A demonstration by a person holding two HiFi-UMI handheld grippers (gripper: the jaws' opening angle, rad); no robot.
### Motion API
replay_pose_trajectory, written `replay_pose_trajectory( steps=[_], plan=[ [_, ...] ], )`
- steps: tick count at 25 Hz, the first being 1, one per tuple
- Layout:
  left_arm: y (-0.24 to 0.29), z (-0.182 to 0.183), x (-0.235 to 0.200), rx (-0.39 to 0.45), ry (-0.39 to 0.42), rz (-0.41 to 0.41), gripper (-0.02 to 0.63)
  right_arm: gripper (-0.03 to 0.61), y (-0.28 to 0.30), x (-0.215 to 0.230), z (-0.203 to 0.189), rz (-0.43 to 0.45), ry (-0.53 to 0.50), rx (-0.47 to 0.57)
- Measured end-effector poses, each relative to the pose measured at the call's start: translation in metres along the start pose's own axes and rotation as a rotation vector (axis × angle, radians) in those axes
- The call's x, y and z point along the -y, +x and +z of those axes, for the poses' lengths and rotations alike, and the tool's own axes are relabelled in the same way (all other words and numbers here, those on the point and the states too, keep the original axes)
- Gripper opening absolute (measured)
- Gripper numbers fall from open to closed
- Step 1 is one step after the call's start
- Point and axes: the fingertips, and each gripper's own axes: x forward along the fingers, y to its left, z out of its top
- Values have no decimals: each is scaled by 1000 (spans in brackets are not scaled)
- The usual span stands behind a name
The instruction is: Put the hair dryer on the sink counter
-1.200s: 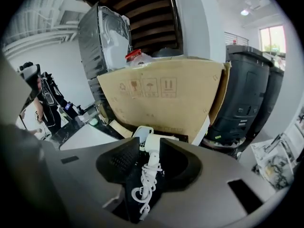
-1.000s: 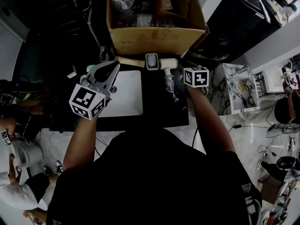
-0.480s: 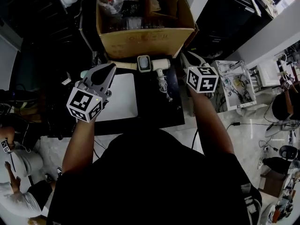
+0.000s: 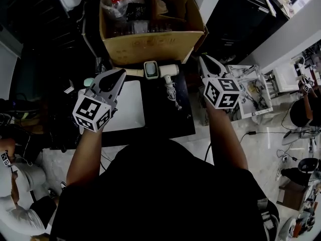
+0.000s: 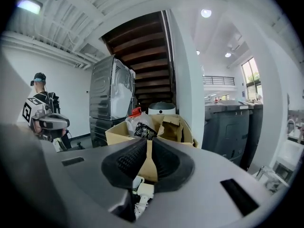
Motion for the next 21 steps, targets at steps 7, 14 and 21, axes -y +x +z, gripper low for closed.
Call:
replay_pose_trajectory(
  steps=[7,14,21],
  plan=[
    [4,1,2,-3,-2,-1,14,40,-13,6,4,-14,-2,18],
    [9,2,6,-3,-2,0,14,40,-22,10,0,-17,-8,23],
    [14,2,13,-18,7,4,14,40,-30,6,10,21,10,29]
  ],
)
